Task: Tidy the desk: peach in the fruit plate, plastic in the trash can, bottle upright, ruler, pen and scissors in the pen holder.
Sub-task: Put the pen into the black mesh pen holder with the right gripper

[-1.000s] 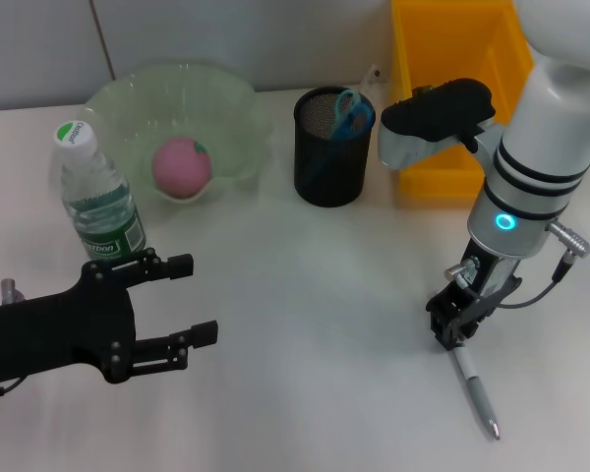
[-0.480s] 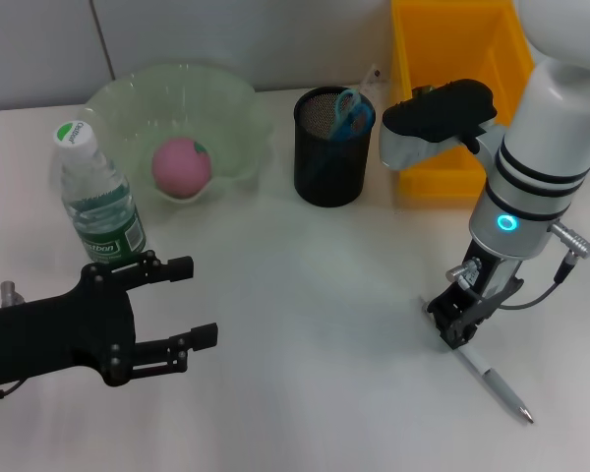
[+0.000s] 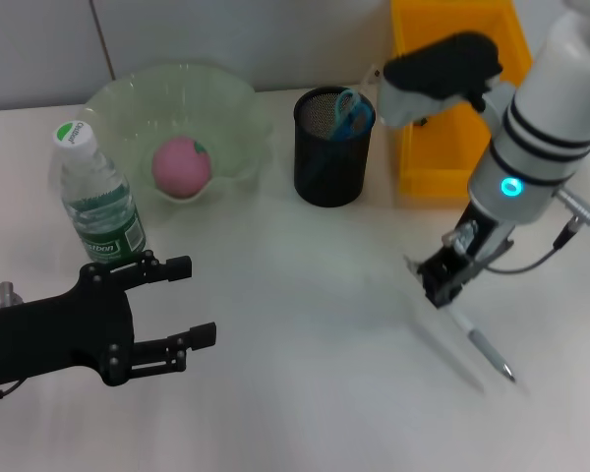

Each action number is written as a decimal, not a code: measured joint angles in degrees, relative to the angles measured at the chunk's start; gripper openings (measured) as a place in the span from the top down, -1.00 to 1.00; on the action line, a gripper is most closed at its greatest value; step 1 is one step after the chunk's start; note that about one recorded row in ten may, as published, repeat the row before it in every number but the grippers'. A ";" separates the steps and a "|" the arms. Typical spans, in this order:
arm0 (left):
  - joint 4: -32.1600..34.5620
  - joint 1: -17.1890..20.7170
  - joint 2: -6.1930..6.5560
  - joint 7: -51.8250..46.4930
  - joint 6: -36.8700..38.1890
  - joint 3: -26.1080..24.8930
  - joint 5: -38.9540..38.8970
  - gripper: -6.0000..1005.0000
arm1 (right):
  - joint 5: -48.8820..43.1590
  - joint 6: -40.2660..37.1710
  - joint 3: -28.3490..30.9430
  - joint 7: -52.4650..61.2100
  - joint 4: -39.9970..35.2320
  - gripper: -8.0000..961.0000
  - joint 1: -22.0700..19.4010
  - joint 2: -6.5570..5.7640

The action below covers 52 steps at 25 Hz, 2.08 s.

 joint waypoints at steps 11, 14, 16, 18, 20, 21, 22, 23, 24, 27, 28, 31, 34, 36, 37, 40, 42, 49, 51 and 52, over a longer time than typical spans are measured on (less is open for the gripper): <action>-0.10 0.07 -0.29 -0.03 -0.31 -0.24 -0.35 -0.59 | 3.95 -3.09 0.23 -1.62 -25.69 0.74 -5.35 -0.07; -0.10 0.08 -0.39 -0.27 -0.28 -0.26 -0.43 -0.59 | 5.21 -1.63 0.47 -2.15 -32.15 0.74 -7.40 0.03; -0.10 0.09 -0.44 -0.38 -0.26 -0.31 -0.44 -0.59 | 6.08 0.66 0.55 -2.54 -35.38 0.74 -8.97 0.04; -0.10 0.09 -0.56 -0.31 -0.29 -0.40 -0.45 -0.59 | 6.72 3.67 0.55 -3.33 -37.42 0.73 -10.53 0.07; -0.14 0.09 -0.71 -0.12 -0.34 -0.65 -0.45 -0.59 | 7.62 7.54 0.46 -4.36 -38.33 0.73 -11.98 0.10; -0.16 0.09 -0.78 -0.04 -0.34 -0.80 -0.45 -0.59 | 8.01 9.50 0.36 -4.88 -38.40 0.73 -12.57 0.10; -0.18 0.09 -0.81 -0.01 -0.34 -0.86 -0.45 -0.59 | 8.40 11.69 0.24 -5.53 -38.19 0.74 -13.14 0.10; -0.18 0.09 -0.85 0.04 -0.34 -0.95 -0.45 -0.59 | 8.81 14.01 0.14 -6.38 -37.67 0.74 -13.76 0.09; -0.18 0.09 -0.87 0.07 -0.34 -0.97 -0.45 -0.59 | 9.16 15.79 0.09 -7.02 -37.16 0.74 -14.17 0.08; -0.19 0.09 -0.94 0.09 -0.35 -0.98 -0.45 -0.59 | 11.04 21.18 -0.04 -9.49 -34.82 0.73 -15.22 0.06; -0.19 0.09 -0.98 0.09 -0.39 -0.97 -0.44 -0.59 | 11.91 23.07 -0.03 -10.27 -33.91 0.73 -15.47 0.02; -0.18 0.13 -1.04 0.11 -0.49 -0.97 -0.44 -0.59 | 13.62 28.94 0.37 -12.38 -30.79 0.73 -15.98 -0.09; -0.19 0.16 -1.06 0.11 -0.50 -1.00 -0.44 -0.59 | 13.81 30.93 0.26 -12.82 -29.48 0.73 -15.82 -0.14; -0.18 0.17 -1.11 0.13 -0.49 -1.05 -0.44 -0.59 | 13.88 33.02 0.05 -13.32 -28.01 0.73 -15.59 -0.17; -0.19 0.17 -1.13 0.13 -0.49 -1.09 -0.44 -0.59 | 13.89 34.11 0.01 -13.51 -27.32 0.74 -15.48 -0.17; -0.18 0.18 -1.17 0.14 -0.50 -1.20 -0.45 -0.59 | 14.01 39.15 -0.06 -14.39 -23.34 0.74 -14.92 -0.17; -0.18 0.15 -1.21 0.15 -0.50 -1.23 -0.45 -0.59 | 14.14 40.38 -0.06 -14.85 -22.17 0.74 -14.65 -0.17; -0.24 0.05 -1.22 0.15 -0.60 -1.53 -0.49 -0.59 | 19.41 47.31 0.46 -19.99 -12.78 0.74 -11.98 -0.17; -0.26 0.08 -1.22 0.15 -0.68 -1.53 -0.50 -0.59 | 21.44 48.76 0.61 -21.83 -10.18 0.74 -11.07 -0.18; -0.26 0.08 -1.22 0.15 -0.68 -1.53 -0.50 -0.59 | 21.93 49.48 0.62 -22.35 -9.21 0.74 -10.69 -0.20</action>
